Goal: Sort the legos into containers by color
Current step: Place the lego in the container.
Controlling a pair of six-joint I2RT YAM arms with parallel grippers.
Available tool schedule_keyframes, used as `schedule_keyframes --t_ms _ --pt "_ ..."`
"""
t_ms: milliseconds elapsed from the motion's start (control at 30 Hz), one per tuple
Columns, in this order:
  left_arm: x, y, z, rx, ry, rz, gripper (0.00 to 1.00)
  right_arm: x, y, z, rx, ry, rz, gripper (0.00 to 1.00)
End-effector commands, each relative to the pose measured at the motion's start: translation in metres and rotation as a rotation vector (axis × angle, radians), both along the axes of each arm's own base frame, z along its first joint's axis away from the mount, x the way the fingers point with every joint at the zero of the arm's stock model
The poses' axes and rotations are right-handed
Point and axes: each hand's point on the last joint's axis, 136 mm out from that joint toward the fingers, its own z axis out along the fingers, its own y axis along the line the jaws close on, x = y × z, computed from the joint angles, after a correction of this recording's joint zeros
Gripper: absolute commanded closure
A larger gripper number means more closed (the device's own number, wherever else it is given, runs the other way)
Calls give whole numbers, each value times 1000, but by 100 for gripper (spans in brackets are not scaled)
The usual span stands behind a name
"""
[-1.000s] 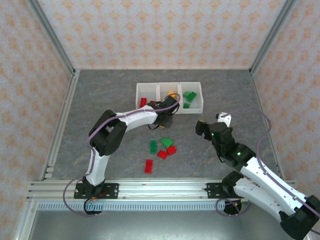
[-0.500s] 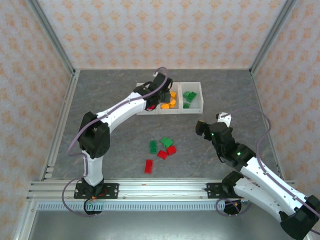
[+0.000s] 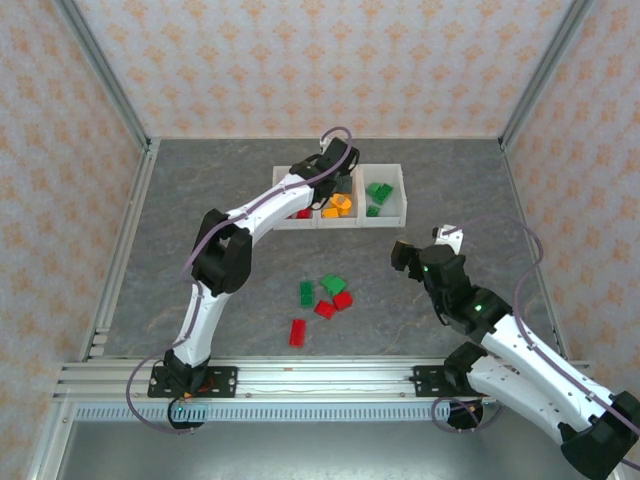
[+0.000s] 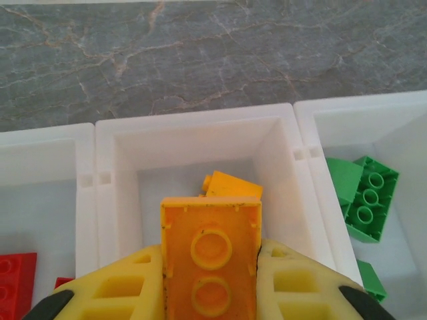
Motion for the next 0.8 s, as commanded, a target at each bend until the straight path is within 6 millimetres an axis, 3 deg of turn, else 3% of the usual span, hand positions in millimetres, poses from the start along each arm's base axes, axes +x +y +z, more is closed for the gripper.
schedule_keyframes --t_ms 0,133,233,467,567,667,767 --pt "17 7 13 -11 -78 72 78 -1 -7 4 -5 -21 -27 0" --pt "21 8 15 -23 -103 92 68 -1 -8 4 -4 -20 -27 0" --pt "22 5 26 -31 -116 72 50 -1 -8 4 -3 -23 -26 0" --pt "2 17 68 -47 -187 62 23 -1 -6 4 0 -23 -18 0" --pt "-20 13 78 -50 -185 -18 1 -1 -5 1 -4 -11 -17 0" --pt "-49 20 81 -61 -174 -40 0 -1 -11 5 -4 -19 -47 0" --pt "-81 30 70 -70 -154 -51 1 -2 -13 10 4 -41 -50 0"
